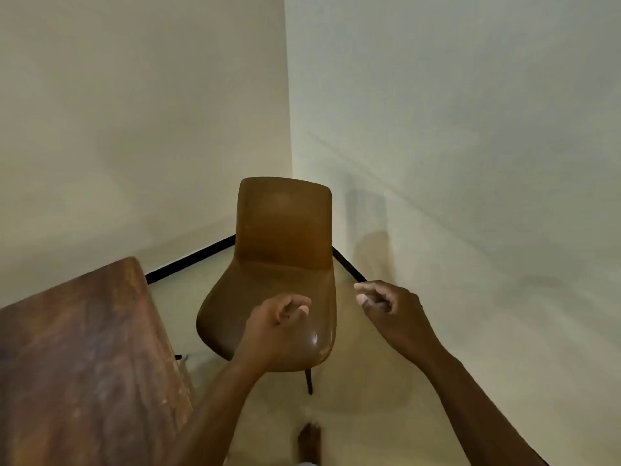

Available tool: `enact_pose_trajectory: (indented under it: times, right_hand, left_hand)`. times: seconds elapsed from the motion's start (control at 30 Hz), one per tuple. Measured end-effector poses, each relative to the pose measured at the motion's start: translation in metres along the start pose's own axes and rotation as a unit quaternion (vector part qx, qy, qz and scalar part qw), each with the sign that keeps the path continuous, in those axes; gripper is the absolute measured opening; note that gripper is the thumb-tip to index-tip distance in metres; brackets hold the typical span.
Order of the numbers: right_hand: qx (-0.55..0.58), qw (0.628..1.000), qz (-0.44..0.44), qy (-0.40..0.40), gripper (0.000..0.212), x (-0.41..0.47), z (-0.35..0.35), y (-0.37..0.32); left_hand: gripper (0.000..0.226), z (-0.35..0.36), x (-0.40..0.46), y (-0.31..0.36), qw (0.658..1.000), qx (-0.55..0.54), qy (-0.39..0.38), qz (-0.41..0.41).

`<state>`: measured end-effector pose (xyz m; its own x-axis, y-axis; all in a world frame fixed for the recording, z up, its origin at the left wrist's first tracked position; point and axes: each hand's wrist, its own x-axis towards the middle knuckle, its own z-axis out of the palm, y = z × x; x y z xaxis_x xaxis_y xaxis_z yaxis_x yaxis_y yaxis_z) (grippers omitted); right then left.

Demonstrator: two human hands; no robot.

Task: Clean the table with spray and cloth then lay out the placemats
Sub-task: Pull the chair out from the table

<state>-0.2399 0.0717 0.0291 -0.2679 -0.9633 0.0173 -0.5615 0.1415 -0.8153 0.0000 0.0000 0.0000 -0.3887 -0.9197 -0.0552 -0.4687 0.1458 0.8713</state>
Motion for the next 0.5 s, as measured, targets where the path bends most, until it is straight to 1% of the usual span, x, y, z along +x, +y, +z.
enact_pose_trajectory:
  times: [0.07,0.2,0.3,0.5]
  right_hand:
    - [0.002,1.0,0.011,-0.006,0.025,0.016,-0.007,0.003]
    - [-0.009,1.0,0.006,-0.018,0.025,0.057,-0.015,0.014]
    - [-0.018,1.0,0.007,-0.021,0.025,0.097,-0.023,0.017]
    - [-0.083,0.994,-0.025,-0.066,0.024,0.19,-0.035,0.006]
  left_hand:
    - [0.02,0.008,0.019,0.002,1.0,-0.015,-0.007,-0.006]
    - [0.02,0.023,0.066,0.004,0.999,-0.042,0.0,0.008]
    - [0.02,0.03,0.111,0.009,0.998,-0.057,0.005,0.002]
    - [0.019,0.031,0.192,0.028,0.996,-0.084,0.024,-0.009]
